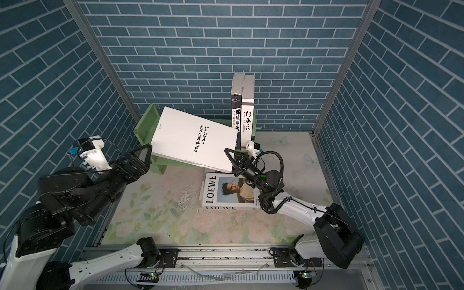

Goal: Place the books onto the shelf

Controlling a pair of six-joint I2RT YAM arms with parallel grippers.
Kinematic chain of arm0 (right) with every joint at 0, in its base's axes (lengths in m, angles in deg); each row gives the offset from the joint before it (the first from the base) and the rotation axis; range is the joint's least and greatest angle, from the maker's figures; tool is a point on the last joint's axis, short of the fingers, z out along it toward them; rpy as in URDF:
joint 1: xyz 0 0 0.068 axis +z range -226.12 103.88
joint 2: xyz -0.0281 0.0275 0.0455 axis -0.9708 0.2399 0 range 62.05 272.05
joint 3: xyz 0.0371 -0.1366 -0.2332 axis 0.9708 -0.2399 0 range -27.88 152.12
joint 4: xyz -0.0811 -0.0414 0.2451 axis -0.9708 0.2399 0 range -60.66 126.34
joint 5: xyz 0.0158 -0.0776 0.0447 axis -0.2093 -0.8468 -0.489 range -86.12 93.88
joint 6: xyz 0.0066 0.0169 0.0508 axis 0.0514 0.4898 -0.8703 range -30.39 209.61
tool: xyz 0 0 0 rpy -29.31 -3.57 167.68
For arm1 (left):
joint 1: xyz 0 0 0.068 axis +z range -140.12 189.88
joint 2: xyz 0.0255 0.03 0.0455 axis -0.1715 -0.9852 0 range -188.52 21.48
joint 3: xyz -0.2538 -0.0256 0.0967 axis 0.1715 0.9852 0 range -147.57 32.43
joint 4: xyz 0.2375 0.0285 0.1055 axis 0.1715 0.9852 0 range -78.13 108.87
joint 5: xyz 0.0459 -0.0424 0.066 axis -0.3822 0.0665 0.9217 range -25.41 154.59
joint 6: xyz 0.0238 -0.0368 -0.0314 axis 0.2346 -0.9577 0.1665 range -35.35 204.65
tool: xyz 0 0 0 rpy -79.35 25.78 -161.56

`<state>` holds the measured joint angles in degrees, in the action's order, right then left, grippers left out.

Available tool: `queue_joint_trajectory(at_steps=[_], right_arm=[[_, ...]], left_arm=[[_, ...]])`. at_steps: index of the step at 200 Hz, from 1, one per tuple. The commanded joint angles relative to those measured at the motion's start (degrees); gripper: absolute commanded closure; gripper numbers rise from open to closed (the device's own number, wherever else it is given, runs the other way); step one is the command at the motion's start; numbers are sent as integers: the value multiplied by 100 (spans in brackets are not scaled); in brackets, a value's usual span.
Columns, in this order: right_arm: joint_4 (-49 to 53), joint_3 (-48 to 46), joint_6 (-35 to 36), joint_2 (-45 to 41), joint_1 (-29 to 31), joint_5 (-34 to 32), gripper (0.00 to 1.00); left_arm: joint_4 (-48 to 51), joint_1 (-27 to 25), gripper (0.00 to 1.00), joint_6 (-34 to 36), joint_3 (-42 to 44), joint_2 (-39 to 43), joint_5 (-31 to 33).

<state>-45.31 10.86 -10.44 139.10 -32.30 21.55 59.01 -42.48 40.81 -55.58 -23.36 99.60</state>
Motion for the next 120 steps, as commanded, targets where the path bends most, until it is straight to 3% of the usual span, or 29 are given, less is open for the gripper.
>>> queue_joint_trajectory(at_steps=[1, 19, 43, 66, 120], right_arm=[[-471, 294, 8, 128, -19, -130, 76], [-509, 445, -88, 298, -22, -50, 76], [-506, 511, -138, 414, -17, -50, 76], [-498, 497, -121, 373, -22, -57, 76], [-489, 406, 8, 248, -30, -194, 77]], left_arm=[[-80, 22, 0, -323, 360, 133, -277], [-563, 24, 0, -704, 909, 212, -1067], [-2245, 17, 0, -1319, 2160, 363, -2215], [-3536, -21, 0, -1750, 2996, 249, -2675], [-2823, -121, 0, -1435, 2479, -103, -2910]])
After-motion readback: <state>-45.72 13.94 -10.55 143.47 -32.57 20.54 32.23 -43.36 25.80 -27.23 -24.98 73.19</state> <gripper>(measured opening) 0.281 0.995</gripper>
